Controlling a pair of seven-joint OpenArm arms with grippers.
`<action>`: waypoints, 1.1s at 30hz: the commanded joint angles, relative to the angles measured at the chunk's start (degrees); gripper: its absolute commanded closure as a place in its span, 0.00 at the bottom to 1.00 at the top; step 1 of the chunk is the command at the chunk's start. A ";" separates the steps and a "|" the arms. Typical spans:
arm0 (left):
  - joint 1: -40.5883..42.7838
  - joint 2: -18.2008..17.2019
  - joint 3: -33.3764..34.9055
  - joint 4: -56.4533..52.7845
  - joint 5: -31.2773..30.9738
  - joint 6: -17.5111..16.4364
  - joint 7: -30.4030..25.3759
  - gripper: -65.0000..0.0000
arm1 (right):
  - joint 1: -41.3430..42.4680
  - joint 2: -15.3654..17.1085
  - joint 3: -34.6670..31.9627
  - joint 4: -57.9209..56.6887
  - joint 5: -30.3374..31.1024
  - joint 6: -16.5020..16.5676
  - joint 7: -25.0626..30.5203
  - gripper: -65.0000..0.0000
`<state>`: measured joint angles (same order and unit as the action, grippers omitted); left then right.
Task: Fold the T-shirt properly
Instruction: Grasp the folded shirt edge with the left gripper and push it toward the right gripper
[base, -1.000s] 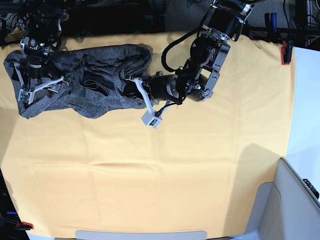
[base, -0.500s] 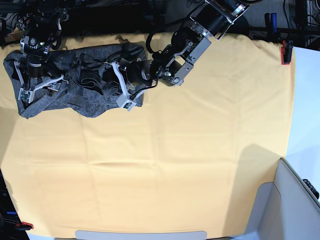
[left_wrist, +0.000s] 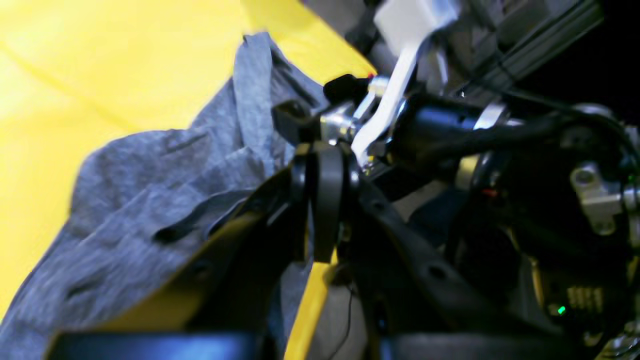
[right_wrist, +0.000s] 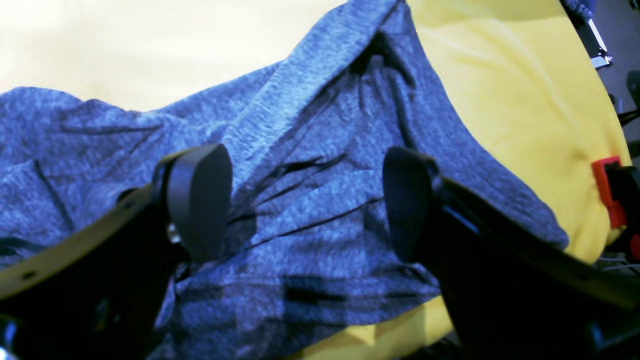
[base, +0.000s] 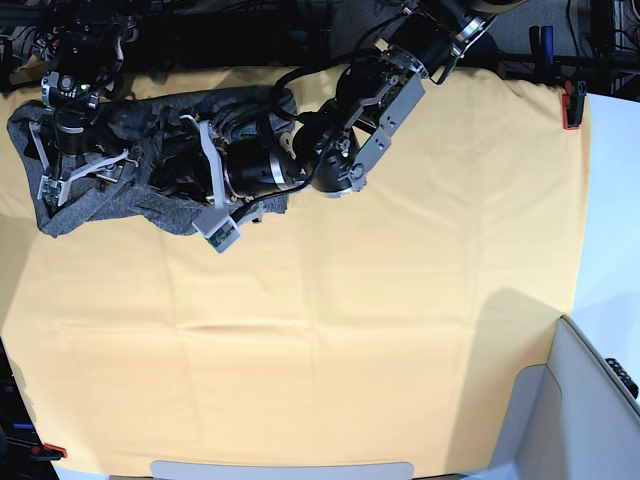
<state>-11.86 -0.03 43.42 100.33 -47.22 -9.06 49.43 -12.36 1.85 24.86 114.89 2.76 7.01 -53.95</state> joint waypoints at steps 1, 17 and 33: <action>-0.67 -1.42 -0.21 0.63 -0.12 3.39 -0.15 0.99 | 0.45 0.48 0.15 0.85 -0.35 -0.28 1.34 0.28; 3.90 -9.86 0.23 -1.83 -0.12 19.48 -0.33 0.99 | 3.00 1.80 8.24 0.67 -0.70 -0.37 1.43 0.28; 3.46 -7.04 -0.03 -5.17 1.11 19.39 -0.95 0.99 | -4.56 16.48 12.81 0.41 -0.61 18.18 1.51 0.28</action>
<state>-7.49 -7.73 43.59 94.30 -45.71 10.72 49.39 -16.84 17.28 36.99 114.58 2.72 25.89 -53.10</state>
